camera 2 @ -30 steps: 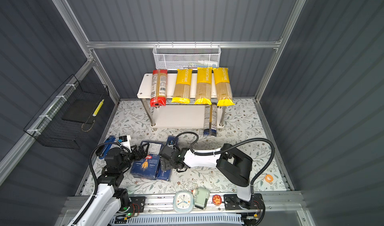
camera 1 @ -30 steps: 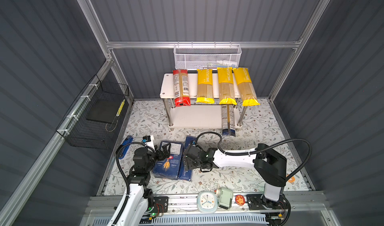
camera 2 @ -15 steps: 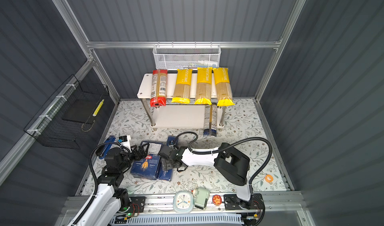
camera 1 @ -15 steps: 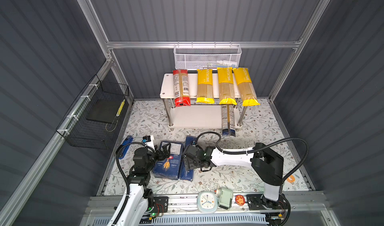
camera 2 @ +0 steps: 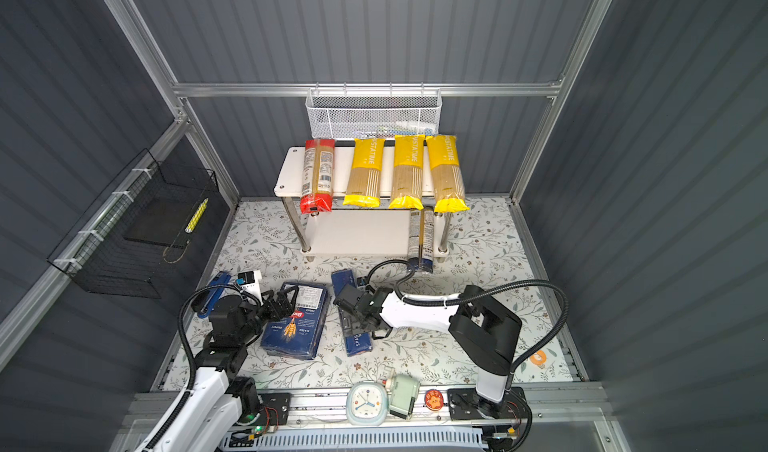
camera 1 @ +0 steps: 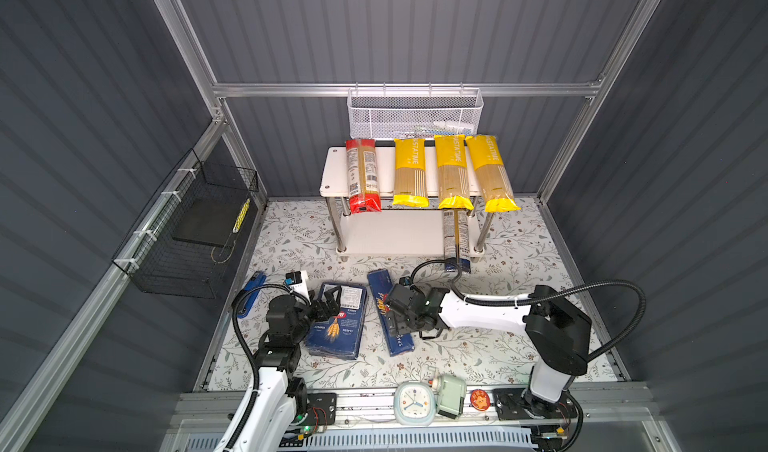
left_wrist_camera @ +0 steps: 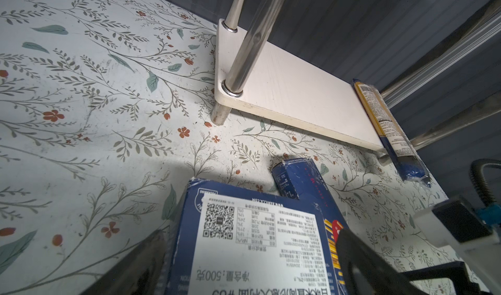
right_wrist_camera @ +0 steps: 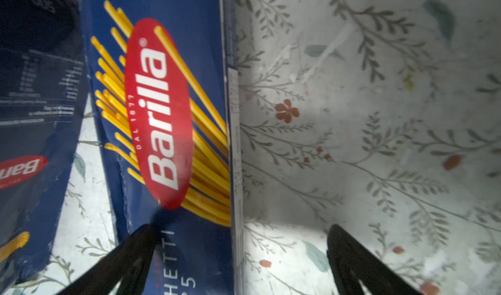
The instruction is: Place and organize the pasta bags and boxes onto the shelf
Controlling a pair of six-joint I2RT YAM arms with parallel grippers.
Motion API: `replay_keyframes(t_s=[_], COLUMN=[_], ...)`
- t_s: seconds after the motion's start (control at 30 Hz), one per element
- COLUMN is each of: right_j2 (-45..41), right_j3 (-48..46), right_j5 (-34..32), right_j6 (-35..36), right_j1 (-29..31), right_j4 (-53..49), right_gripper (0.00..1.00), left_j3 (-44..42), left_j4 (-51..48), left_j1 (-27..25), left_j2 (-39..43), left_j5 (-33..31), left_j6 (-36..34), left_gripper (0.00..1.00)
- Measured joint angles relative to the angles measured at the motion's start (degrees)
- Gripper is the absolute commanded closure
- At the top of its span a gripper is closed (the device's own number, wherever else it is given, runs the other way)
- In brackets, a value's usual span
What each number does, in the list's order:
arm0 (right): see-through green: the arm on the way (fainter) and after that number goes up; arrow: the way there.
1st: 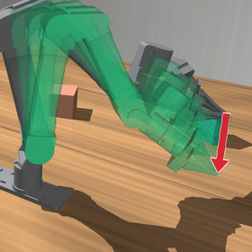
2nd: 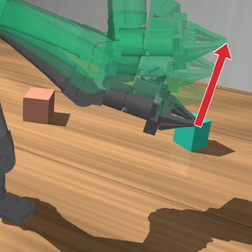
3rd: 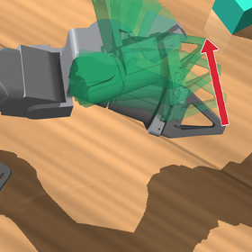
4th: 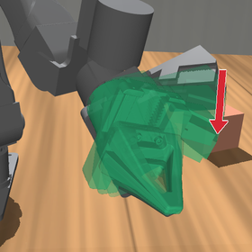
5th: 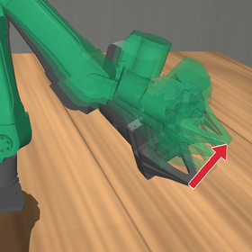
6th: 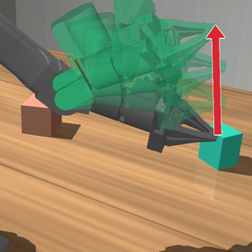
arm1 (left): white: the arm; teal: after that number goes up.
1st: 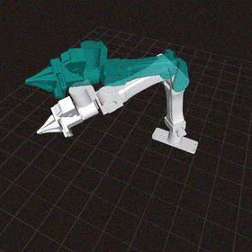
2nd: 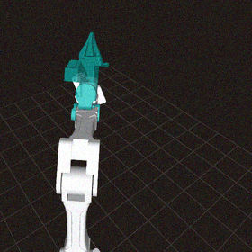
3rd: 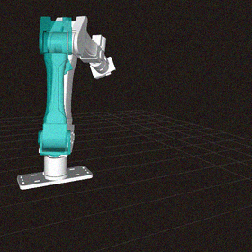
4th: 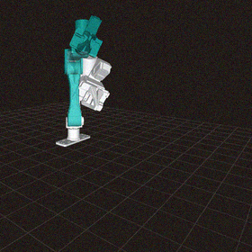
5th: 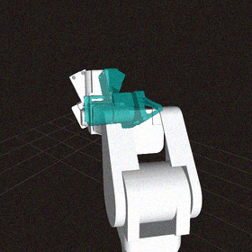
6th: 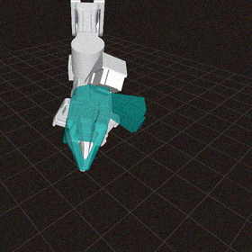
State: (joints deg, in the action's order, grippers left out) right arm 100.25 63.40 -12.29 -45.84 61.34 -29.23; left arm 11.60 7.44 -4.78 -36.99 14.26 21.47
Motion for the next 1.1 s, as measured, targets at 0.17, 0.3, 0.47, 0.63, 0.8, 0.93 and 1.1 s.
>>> replay_keyframes(t_s=[0.17, 0.3, 0.47, 0.63, 0.8, 0.93, 1.1], right_j2=[-4.07, -4.33, -0.35, 4.81, 7.23, 8.50, 9.88], right_j3=[-1.70, -0.98, 3.21, 6.27, 6.71, 6.93, 7.32], right_j5=[-0.96, -1.03, -1.03, -1.64, -1.68, -1.68, -1.64], right_j6=[1.90, 4.15, 6.14, 6.86, 6.88, 6.88, 6.73], right_j1=[-0.35, 1.53, 4.02, 4.79, 4.98, 5.09, 5.07], right_j4=[-1.53, -0.50, -0.13, -1.07, -2.03, -2.19, -2.10], right_gripper=[0.01, 0.01, 0.01, 0.01, 0.01, 0.01, 0.01], left_j3=[0.00, 0.00, 0.00, 0.00, 0.00, 0.00, 0.00], left_j4=[0.00, 0.00, 0.00, 0.00, -0.02, 0.00, 0.00], left_j1=[0.00, 0.00, 0.00, 0.00, 0.00, 0.00, 0.00], left_j2=[0.00, 0.00, 0.00, 0.00, -0.02, -0.02, -0.02], left_j5=[0.00, 0.00, 0.00, 0.00, 0.00, 0.00, 0.00], left_j6=[0.00, 0.00, 0.00, 0.00, 0.00, 0.00, 0.00], left_gripper=[0.01, 0.01, 0.01, 0.01, 0.01, 0.01, 0.01])
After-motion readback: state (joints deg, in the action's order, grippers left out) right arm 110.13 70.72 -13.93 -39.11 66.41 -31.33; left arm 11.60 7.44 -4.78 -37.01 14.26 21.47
